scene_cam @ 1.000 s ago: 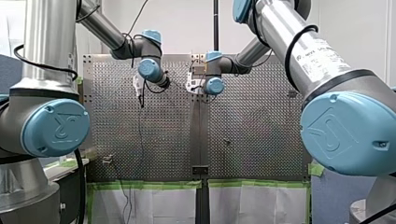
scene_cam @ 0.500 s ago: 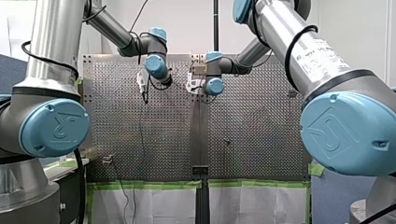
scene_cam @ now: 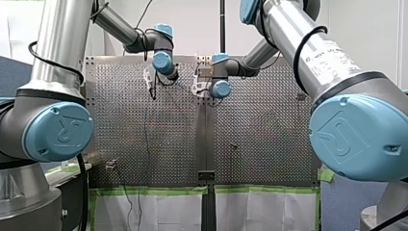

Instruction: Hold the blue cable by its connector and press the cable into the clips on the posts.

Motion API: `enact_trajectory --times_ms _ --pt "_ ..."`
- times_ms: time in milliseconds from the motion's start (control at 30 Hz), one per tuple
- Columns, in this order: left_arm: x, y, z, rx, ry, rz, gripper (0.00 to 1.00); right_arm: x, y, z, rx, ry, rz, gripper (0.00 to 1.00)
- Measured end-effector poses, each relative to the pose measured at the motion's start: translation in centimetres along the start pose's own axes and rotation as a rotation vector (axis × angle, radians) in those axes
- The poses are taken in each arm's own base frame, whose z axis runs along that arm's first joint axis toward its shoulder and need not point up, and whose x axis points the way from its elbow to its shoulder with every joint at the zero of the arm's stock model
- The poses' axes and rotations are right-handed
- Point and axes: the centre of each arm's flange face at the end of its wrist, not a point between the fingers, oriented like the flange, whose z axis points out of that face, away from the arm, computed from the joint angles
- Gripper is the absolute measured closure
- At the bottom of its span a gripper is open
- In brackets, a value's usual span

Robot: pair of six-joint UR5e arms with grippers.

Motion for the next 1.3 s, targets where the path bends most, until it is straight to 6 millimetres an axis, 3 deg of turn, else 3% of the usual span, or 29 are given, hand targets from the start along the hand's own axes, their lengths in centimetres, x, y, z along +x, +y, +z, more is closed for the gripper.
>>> enact_trajectory --times_ms 400,800,1300 --pt "1.0 0.5 -0.1 -0.025 0.065 0.054 0.00 0.0 0.1 0.0 -0.001 0.000 -0.001 1.00" --pt "-1.1 -0.4 -1.6 -0.011 0.040 0.060 0.00 -0.1 0.3 0.1 -0.005 0.000 -0.003 1.00" --pt "-1.2 -0.5 -1.7 -0.010 0.040 0.071 0.00 -0.2 0.3 0.1 -0.006 -0.001 -0.002 1.00"
